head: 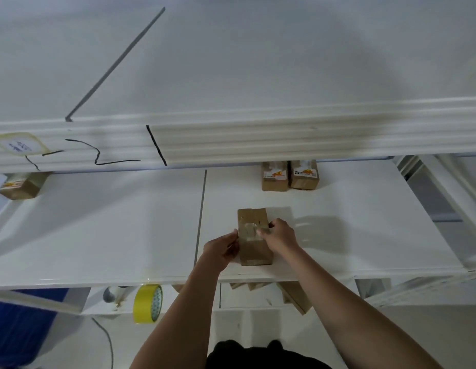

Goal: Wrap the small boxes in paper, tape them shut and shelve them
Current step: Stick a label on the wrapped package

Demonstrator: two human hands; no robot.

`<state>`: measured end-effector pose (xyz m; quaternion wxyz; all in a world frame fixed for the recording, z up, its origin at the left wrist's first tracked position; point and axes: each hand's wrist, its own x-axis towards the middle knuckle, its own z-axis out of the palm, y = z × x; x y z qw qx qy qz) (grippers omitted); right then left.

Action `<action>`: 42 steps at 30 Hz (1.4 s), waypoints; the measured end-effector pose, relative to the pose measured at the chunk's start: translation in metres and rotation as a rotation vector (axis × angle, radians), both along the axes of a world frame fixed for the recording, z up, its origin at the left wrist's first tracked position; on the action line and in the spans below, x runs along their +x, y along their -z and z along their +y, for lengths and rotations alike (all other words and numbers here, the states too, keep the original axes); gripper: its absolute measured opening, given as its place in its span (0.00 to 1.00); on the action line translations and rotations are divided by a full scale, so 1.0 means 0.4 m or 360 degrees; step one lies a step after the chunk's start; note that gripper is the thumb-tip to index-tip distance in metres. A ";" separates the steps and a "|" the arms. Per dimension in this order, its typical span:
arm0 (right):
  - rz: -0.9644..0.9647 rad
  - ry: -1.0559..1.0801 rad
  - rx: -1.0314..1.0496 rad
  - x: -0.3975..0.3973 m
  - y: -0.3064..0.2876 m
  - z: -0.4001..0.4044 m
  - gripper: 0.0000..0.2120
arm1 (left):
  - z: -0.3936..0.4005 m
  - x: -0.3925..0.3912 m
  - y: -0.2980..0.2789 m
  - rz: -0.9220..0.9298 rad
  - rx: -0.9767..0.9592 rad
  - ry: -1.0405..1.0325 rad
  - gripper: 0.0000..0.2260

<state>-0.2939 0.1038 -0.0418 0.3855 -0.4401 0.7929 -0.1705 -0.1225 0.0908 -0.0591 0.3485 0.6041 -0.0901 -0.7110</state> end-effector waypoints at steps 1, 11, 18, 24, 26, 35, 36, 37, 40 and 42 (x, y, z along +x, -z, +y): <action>-0.0003 0.0018 0.0006 0.001 0.002 0.001 0.20 | -0.001 -0.003 0.010 -0.0007 0.0025 -0.0026 0.14; -0.0112 0.0210 -0.0002 0.028 -0.009 0.015 0.22 | -0.007 -0.040 0.013 -0.0026 0.0191 -0.0130 0.13; -0.0221 0.0335 -0.0037 0.035 -0.010 0.015 0.17 | -0.033 -0.051 0.001 -0.0224 0.0296 -0.0004 0.16; -0.0200 0.0366 -0.0020 0.052 -0.022 0.015 0.15 | -0.013 -0.068 0.055 -0.0680 -0.0016 0.0556 0.21; -0.0145 0.0347 -0.0034 0.061 -0.034 0.019 0.16 | 0.005 -0.063 -0.005 -0.1129 -0.0157 0.1099 0.21; -0.0024 0.0275 0.0022 0.054 -0.026 0.004 0.12 | -0.026 -0.043 -0.002 -0.1435 -0.0153 0.1238 0.18; -0.0014 0.0265 0.0031 0.050 -0.021 0.001 0.12 | -0.033 -0.041 -0.009 -0.1431 -0.0171 0.1283 0.17; 0.0002 0.0254 0.0047 0.048 -0.020 -0.001 0.11 | -0.036 -0.041 -0.015 -0.1400 -0.0203 0.1275 0.15; 0.0018 0.0236 0.0072 0.042 -0.014 -0.010 0.09 | -0.019 -0.051 -0.024 -0.1329 -0.0240 0.0696 0.04; 0.0046 0.0231 0.0075 0.035 -0.015 -0.018 0.06 | 0.001 -0.068 -0.040 -0.1407 -0.0376 0.0322 0.08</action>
